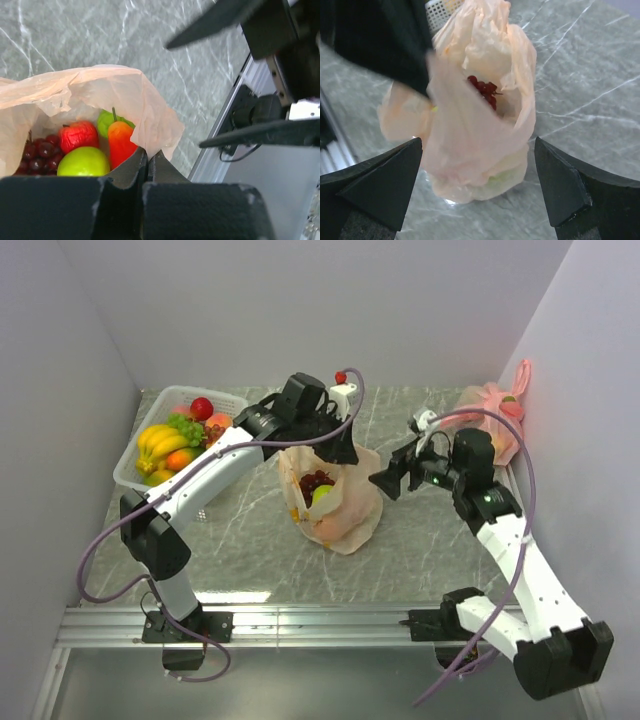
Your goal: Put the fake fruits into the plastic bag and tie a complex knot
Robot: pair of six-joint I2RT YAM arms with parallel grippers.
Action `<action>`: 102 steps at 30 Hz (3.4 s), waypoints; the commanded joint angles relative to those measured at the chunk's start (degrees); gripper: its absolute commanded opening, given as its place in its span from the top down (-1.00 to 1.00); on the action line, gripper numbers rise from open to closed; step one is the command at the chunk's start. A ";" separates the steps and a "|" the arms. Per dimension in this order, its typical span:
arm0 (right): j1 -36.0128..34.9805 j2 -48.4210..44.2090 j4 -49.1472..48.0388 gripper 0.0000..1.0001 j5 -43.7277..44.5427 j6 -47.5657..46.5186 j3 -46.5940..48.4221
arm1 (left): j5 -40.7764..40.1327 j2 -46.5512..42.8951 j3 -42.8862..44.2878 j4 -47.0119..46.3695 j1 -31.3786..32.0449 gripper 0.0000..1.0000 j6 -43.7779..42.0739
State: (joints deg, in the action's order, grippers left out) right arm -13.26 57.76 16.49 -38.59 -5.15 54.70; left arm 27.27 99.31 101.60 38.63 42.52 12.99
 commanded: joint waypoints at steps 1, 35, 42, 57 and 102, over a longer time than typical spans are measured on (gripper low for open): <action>-1.68 -6.51 -11.29 -0.99 0.44 -7.15 -3.09 | 3.58 0.36 2.20 -4.96 -0.77 0.99 3.44; -14.61 1.49 -31.79 1.00 8.27 7.35 -16.37 | -0.19 -9.11 -6.31 -20.44 -9.26 0.01 13.88; -13.81 0.25 -26.36 1.00 1.52 -0.11 -19.01 | -2.65 -18.17 -16.84 -18.85 -21.84 -0.95 16.71; -9.16 2.80 -5.60 1.00 -4.92 -26.13 -16.73 | 8.41 -10.28 -31.90 -31.23 -38.39 -0.98 31.82; 8.42 2.18 0.73 1.00 -11.78 -0.38 7.79 | -11.62 -34.25 -26.36 -21.24 -25.38 0.99 -28.64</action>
State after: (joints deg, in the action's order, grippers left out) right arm -5.69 59.40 16.38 -48.45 -9.04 60.73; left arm 20.38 65.32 77.52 14.98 18.15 -7.35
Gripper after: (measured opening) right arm 0.009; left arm 0.026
